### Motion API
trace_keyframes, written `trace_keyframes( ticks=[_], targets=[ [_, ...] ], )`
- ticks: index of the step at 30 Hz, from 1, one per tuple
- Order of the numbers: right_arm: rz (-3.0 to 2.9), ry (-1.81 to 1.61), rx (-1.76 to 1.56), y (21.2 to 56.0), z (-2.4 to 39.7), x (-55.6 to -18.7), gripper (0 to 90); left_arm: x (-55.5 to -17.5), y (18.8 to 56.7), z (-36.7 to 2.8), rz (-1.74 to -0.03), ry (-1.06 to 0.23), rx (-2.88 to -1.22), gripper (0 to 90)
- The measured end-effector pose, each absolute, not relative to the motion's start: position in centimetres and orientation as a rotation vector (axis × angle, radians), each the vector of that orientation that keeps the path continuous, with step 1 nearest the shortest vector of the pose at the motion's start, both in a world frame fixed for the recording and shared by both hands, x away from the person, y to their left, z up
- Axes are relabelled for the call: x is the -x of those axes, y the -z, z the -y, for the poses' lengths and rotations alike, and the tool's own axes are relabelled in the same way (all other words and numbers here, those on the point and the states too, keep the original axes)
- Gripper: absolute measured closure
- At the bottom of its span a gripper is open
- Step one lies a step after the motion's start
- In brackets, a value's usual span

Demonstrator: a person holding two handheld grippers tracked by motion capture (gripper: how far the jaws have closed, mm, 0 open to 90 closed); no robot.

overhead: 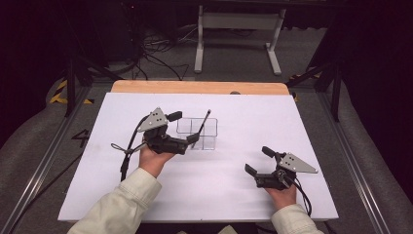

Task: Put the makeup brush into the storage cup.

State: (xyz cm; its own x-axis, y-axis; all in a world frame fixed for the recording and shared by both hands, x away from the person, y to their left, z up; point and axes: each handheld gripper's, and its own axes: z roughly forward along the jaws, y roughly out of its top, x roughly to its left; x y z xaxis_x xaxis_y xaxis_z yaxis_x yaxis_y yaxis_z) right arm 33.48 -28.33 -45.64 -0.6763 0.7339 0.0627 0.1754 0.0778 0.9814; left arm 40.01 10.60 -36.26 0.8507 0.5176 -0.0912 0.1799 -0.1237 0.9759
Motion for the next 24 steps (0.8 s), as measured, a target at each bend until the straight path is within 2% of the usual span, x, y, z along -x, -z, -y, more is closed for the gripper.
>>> trace_keyframes(
  ticks=[24],
  targets=[
    [-1.91, -1.653, -0.913, 45.6, 28.5, -33.3, 2.4, -37.4, 37.2, -16.9, -0.557, -0.347, -1.758, 0.3]
  ],
)
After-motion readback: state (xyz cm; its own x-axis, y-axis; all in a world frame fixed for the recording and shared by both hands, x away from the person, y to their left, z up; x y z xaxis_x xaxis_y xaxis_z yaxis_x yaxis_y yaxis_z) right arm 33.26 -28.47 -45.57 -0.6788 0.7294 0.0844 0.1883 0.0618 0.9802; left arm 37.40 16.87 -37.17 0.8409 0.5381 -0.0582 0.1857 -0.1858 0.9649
